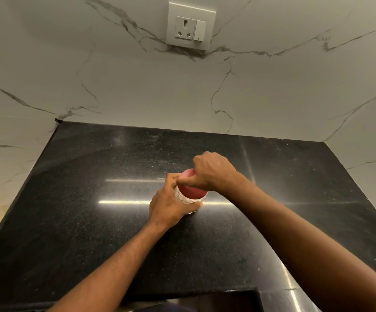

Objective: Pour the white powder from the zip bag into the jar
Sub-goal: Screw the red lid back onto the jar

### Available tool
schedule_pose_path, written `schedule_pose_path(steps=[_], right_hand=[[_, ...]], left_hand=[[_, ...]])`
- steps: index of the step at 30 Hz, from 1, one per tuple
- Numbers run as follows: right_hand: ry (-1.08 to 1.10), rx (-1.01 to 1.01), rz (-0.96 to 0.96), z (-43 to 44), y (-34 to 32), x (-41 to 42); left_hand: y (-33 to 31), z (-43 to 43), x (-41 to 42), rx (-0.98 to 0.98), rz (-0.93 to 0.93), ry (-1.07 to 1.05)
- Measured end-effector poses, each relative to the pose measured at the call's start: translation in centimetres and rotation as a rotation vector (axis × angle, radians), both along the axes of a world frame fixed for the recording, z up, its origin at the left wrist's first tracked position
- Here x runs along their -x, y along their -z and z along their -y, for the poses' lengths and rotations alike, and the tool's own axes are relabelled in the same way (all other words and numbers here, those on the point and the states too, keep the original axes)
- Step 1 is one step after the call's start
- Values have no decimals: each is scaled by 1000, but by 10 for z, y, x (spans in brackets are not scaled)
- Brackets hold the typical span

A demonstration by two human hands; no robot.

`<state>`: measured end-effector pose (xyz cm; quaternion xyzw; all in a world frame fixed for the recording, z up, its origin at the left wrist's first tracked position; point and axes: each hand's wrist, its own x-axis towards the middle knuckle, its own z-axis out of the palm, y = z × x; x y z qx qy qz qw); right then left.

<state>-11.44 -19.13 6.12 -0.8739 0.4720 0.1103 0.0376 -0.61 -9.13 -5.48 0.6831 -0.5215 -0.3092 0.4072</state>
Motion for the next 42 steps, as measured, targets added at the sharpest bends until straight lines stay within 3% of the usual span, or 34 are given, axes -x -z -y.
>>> schedule_pose_path(steps=[3, 6, 8, 10, 12, 16, 22, 26, 29, 31, 34, 42], right_hand=[[113, 88, -98, 0, 5, 0], [85, 133, -125, 0, -1, 6], [-52, 8, -36, -2, -6, 13], [-232, -270, 44, -9, -13, 16], [-312, -350, -13, -18, -18, 16], [-341, -138, -60, -17, -13, 12], [3, 98, -116, -5, 9, -6], [84, 145, -136, 0, 11, -8], [29, 32, -65, 1, 8, -1], [-32, -159, 35, -4, 4, 6], [-116, -302, -24, -11, -3, 12], [66, 145, 12, -16, 18, 11]], left_hand=[[0, 0, 0, 7, 14, 14], [0, 1, -2, 10, 21, 22], [0, 1, -1, 4, 18, 20], [0, 1, -1, -7, 23, 1], [1, 1, 0, -15, 39, -8], [-1, 2, 1, -28, 43, -8], [-1, -1, 1, -36, -3, -4], [-2, -3, 0, -17, -1, 2], [-3, -3, 1, -17, -4, 8], [-3, -2, 1, -21, 12, 11], [-2, -2, 1, -16, 46, 1], [-2, -3, 5, -36, 26, -24]])
